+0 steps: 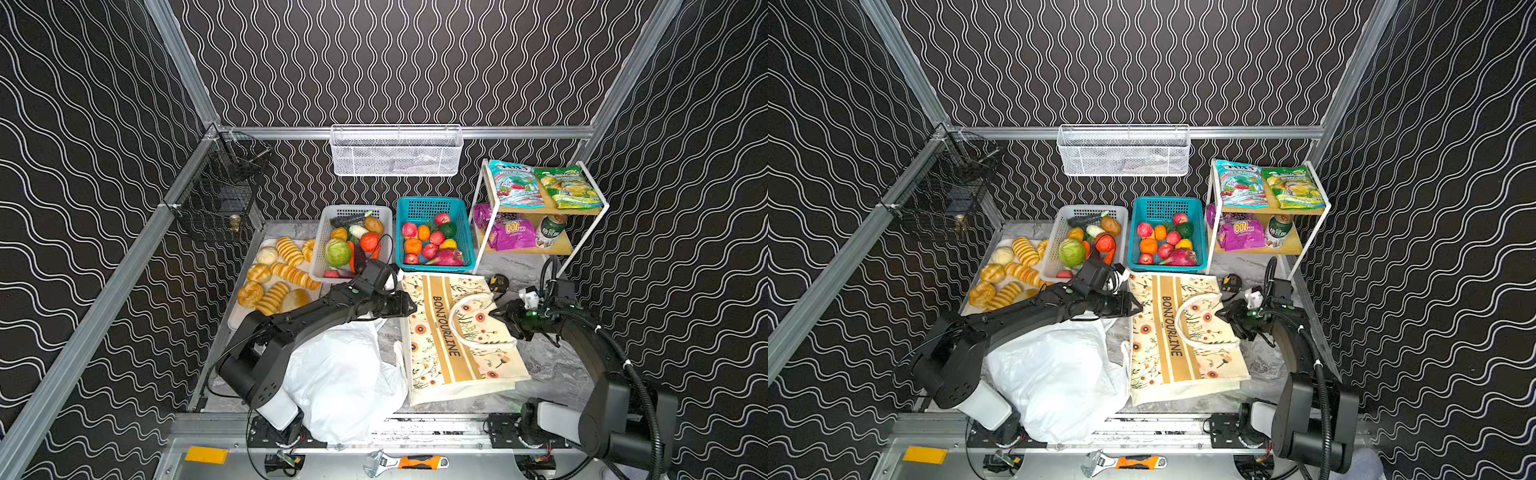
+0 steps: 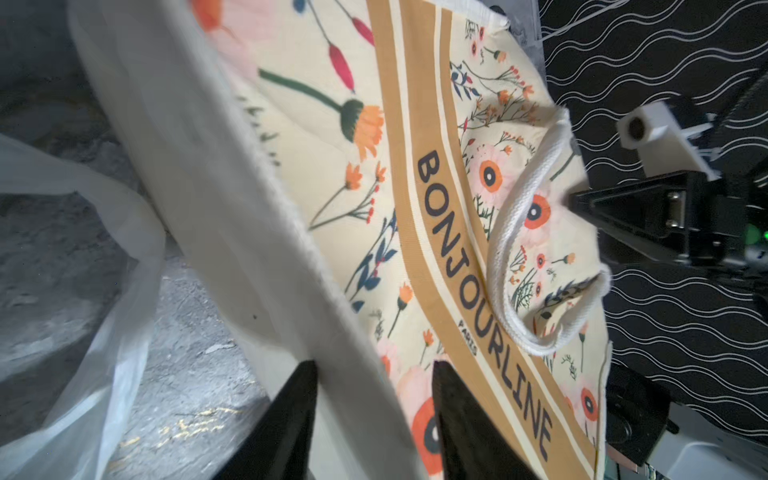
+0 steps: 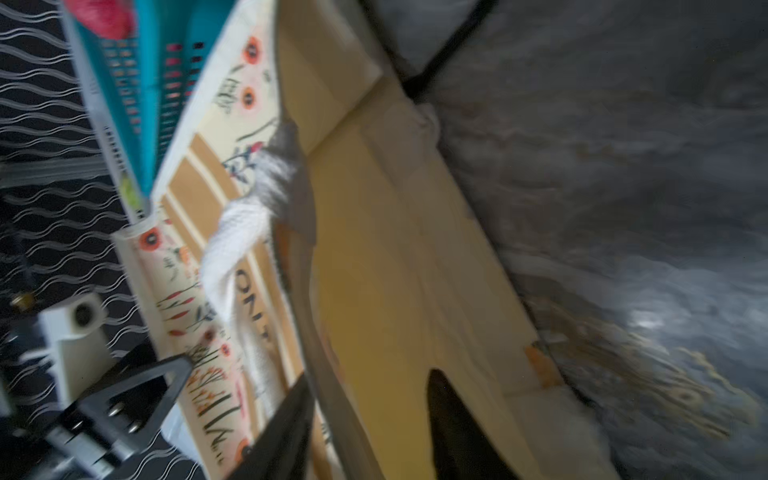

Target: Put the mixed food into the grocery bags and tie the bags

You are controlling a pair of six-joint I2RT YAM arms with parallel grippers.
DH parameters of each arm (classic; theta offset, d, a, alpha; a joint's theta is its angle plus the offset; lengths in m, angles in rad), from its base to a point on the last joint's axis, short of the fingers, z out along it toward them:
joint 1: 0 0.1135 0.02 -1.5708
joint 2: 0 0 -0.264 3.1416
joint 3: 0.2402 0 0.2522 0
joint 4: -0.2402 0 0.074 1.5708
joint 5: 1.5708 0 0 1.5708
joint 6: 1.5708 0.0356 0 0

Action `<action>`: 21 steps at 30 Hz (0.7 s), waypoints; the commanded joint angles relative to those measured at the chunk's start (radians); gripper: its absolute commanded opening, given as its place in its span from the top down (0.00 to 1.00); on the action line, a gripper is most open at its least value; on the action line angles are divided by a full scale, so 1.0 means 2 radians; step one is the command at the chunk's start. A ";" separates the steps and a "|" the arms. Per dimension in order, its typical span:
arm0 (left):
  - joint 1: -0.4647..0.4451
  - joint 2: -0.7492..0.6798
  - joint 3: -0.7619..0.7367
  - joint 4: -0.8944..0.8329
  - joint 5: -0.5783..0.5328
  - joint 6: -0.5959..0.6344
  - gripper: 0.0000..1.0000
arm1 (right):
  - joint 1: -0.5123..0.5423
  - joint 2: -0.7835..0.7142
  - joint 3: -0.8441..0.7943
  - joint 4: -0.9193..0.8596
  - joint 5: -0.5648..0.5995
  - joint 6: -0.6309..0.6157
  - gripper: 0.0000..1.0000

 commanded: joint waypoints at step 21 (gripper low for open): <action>-0.002 -0.113 0.040 0.010 -0.043 0.016 0.32 | 0.178 -0.028 0.470 -0.350 0.400 -0.060 1.00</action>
